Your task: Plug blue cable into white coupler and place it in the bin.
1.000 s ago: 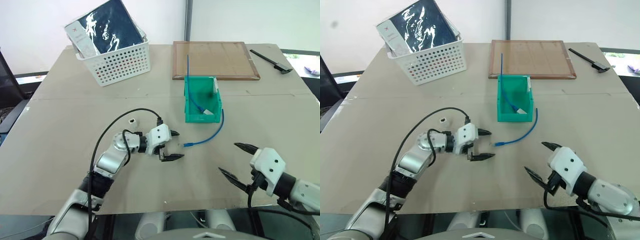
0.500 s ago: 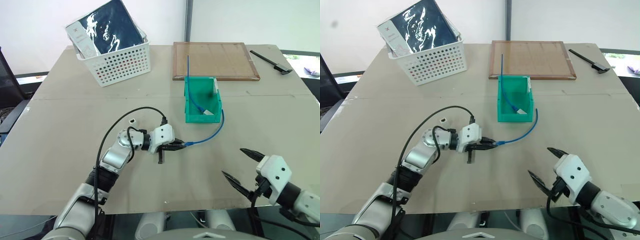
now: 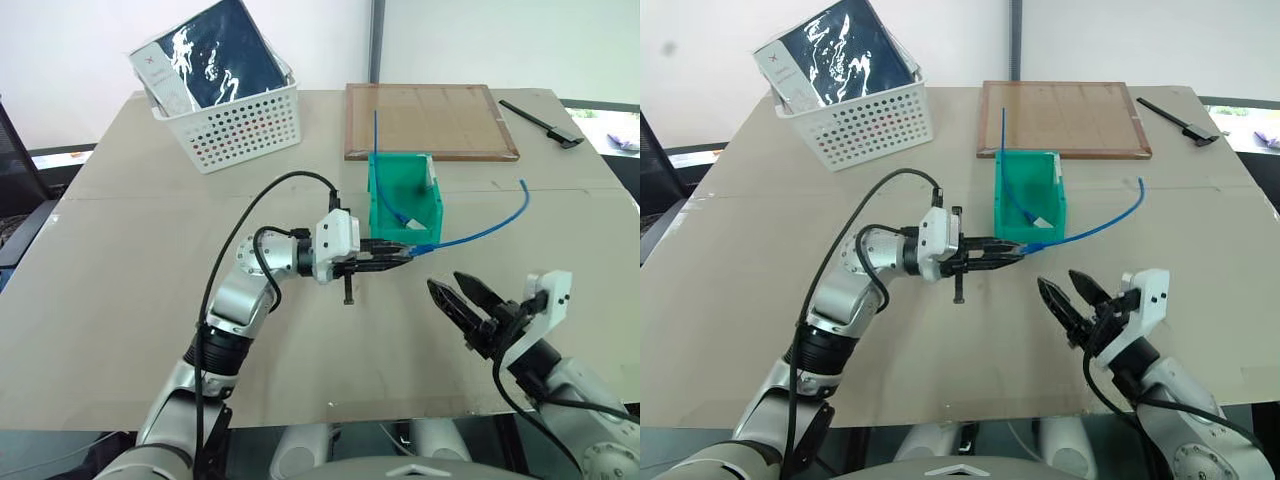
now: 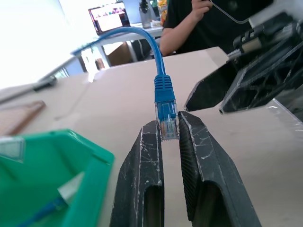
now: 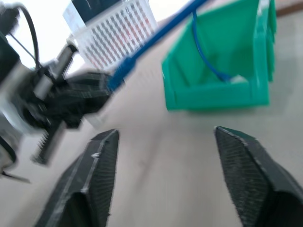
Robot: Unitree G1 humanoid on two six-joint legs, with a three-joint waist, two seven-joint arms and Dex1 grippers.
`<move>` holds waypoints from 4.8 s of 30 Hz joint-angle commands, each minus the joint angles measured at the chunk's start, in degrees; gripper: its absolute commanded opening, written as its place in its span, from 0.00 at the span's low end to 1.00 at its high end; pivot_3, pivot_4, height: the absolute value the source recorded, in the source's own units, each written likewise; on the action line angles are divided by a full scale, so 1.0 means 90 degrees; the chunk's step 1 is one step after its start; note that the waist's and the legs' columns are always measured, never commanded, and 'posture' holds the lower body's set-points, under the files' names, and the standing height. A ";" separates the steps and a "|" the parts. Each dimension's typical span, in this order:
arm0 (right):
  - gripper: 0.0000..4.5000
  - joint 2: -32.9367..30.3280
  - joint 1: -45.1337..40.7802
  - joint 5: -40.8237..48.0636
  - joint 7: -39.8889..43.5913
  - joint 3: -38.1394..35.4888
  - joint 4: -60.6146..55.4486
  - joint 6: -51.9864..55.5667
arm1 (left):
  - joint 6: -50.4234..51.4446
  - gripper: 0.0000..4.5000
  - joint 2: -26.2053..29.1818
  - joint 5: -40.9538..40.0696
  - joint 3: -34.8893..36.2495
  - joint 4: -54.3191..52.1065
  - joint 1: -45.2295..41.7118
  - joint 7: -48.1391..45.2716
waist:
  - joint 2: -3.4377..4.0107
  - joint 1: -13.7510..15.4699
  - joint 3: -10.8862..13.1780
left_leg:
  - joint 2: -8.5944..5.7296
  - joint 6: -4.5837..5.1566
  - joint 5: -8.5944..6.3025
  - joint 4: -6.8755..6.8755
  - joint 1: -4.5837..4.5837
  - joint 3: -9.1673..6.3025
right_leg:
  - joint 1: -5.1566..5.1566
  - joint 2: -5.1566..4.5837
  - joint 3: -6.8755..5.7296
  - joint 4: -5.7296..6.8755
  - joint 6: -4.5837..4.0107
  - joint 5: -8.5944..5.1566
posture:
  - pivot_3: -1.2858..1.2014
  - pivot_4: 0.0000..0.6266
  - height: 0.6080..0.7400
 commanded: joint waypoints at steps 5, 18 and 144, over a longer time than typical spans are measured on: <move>0.71 0.0030 -0.1099 0.1643 -0.1405 0.0251 0.0170 -0.0177 | -0.0837 0.00 -0.0122 0.0206 0.0116 0.0168 -0.0049 0.0172 | 0.0000 -0.0016 0.0000 | 0.0000 0.0000 0.0000 0.0000 0.0000 0.0002 | -0.0001 0.0003 0.0002 0.0000 0.0000 0.0000 | 0.52 0.24 1.00; 0.29 -0.0626 -0.1737 0.2820 -0.2223 0.0710 0.0778 -0.0552 | -0.1223 0.00 -0.0093 0.0219 0.0155 0.0163 0.0103 0.0359 | 0.0000 -0.0089 0.0000 | 0.0000 0.0002 0.0000 -0.0001 -0.0001 0.0004 | 0.0000 0.0007 0.0008 0.0000 0.0000 0.0001 | 0.52 0.24 1.00; 0.00 -0.2383 -0.6262 -0.4619 0.6094 0.4672 0.6321 -0.2789 | 0.0159 0.08 0.0664 0.1293 -0.0326 0.1931 0.0059 -0.0378 | -0.0001 -0.0143 0.0001 | 0.0000 0.0000 0.0001 0.0000 -0.0006 0.0012 | -0.0020 0.0008 0.0012 0.0012 -0.0002 0.0005 | 0.52 0.24 1.00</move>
